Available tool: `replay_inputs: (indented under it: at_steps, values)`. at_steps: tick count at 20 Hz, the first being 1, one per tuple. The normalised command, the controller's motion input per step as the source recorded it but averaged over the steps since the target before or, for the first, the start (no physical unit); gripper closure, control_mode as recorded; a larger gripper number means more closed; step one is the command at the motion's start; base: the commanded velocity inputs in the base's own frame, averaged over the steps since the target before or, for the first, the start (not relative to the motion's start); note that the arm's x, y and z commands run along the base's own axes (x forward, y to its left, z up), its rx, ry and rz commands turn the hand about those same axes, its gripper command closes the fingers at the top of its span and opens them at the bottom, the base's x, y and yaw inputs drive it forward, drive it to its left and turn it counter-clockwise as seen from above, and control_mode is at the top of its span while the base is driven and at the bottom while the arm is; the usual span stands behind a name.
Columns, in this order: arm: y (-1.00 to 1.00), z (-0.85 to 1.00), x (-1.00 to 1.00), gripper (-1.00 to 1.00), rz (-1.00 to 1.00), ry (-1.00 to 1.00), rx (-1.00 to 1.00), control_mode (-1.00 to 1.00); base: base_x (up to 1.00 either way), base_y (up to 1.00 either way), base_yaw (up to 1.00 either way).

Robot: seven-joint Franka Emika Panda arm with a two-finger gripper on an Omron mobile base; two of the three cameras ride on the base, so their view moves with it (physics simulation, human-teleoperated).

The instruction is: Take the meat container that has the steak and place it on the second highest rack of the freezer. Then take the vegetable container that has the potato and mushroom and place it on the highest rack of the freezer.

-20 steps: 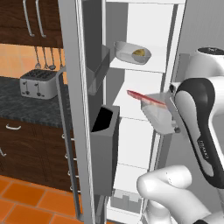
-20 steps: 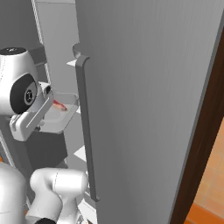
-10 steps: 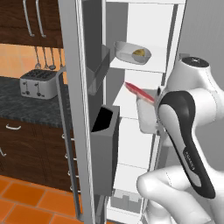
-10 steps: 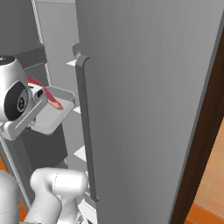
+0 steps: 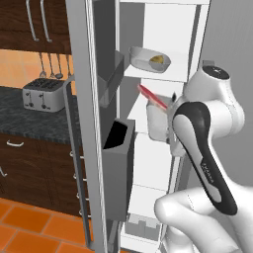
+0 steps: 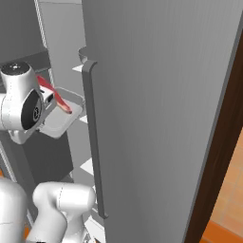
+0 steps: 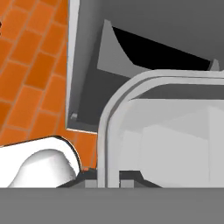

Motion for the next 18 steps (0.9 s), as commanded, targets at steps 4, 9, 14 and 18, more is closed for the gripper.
replay_inputs:
  at_steps: [4,9,14,18]
  values:
    - [-0.2,0.0,0.38,1.0,-0.08,-0.03,0.03,-1.0,0.0,0.0,0.0]
    - [-0.11,-0.25,0.42,1.0,-0.1,-0.02,0.01,-1.0,0.0,0.0,0.0]
    - [0.0,-0.42,0.54,1.0,-0.02,-0.01,0.0,-1.0,0.0,0.0,0.0]
    - [-0.05,-0.2,0.38,1.0,0.0,-0.07,0.0,-1.0,0.0,0.0,0.0]
